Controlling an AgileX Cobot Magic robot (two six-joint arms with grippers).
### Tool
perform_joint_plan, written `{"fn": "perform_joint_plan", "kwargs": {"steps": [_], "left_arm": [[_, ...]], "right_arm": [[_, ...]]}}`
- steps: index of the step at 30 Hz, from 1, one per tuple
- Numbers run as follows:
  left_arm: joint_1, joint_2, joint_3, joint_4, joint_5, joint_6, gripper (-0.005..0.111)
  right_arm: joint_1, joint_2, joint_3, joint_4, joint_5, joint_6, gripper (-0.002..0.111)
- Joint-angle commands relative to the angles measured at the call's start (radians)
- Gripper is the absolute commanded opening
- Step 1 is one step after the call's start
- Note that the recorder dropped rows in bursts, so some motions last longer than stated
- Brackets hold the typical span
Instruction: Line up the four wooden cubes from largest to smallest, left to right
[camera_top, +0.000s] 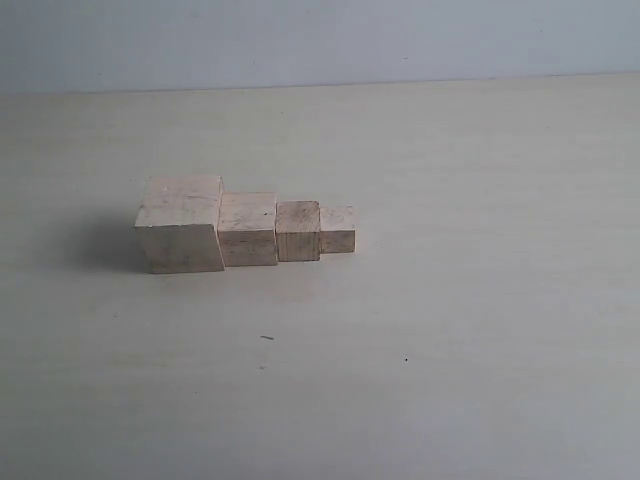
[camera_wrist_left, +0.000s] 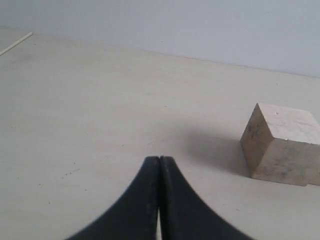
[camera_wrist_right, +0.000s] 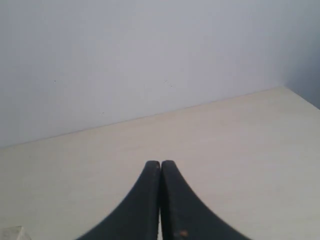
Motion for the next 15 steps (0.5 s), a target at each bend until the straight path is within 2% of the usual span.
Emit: {"fn": "perform_joint_plan", "kwargs": {"steps": [1,7,15], "left_arm": [[-0.007,-0.005,0.004,0.001,-0.009,0.0,0.0],[-0.007,-0.005,0.004,0.001,-0.009,0.0,0.0],[-0.007,-0.005,0.004,0.001,-0.009,0.0,0.0]], "right_arm": [[-0.003,-0.087,0.006,-0.031,0.022,-0.007,0.0],[-0.001,-0.147,0.104,-0.105,0.028,0.012,0.0],[0.086,-0.243,0.209,-0.25,0.016,0.065,0.0]]}}
